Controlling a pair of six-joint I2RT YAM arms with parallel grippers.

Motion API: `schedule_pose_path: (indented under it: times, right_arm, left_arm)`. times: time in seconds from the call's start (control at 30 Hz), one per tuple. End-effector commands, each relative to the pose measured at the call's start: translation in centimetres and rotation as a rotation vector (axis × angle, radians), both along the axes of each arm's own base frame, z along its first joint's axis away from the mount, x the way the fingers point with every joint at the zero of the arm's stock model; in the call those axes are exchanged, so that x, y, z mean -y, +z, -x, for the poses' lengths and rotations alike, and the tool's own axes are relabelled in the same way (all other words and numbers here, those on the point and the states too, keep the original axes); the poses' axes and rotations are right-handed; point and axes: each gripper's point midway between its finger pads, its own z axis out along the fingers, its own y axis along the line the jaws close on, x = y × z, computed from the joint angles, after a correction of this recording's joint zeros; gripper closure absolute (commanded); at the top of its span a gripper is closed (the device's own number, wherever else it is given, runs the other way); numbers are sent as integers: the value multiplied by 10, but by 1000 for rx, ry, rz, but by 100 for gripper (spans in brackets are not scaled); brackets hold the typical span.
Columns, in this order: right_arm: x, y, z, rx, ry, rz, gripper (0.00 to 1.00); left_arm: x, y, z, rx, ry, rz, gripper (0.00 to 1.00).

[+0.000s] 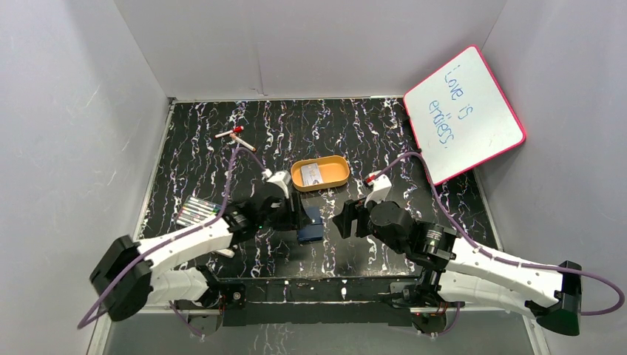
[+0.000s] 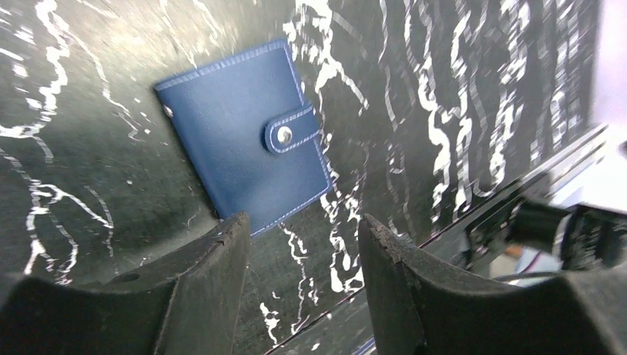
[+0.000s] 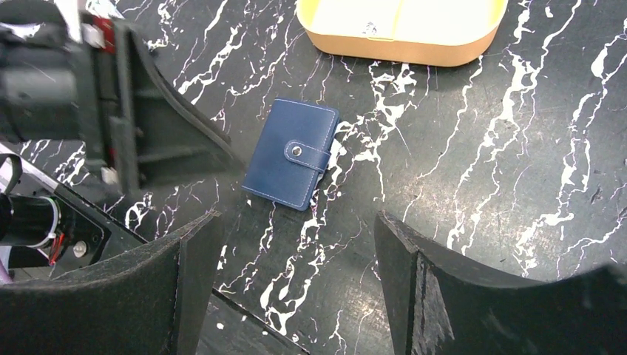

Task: Put the credit cards into the card holder
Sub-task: Place the card holder at the center of the board.

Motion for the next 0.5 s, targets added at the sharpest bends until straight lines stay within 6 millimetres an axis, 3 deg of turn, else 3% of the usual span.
schedule_pose_path:
  times: [0.0, 0.27, 0.37, 0.47]
  right_arm:
    - [-9, 21, -3, 18, 3, -55, 18]
    - [-7, 19, 0, -2, 3, -60, 19]
    - [-5, 17, 0, -3, 0, -50, 19]
    - [-6, 22, 1, 8, 15, -46, 19]
  left_arm:
    - [19, -23, 17, -16, -149, -88, 48]
    - [5, -71, 16, -72, -82, -221, 48]
    - [-4, -66, 15, -58, -46, -236, 47]
    - [-16, -44, 12, 6, -2, -211, 44]
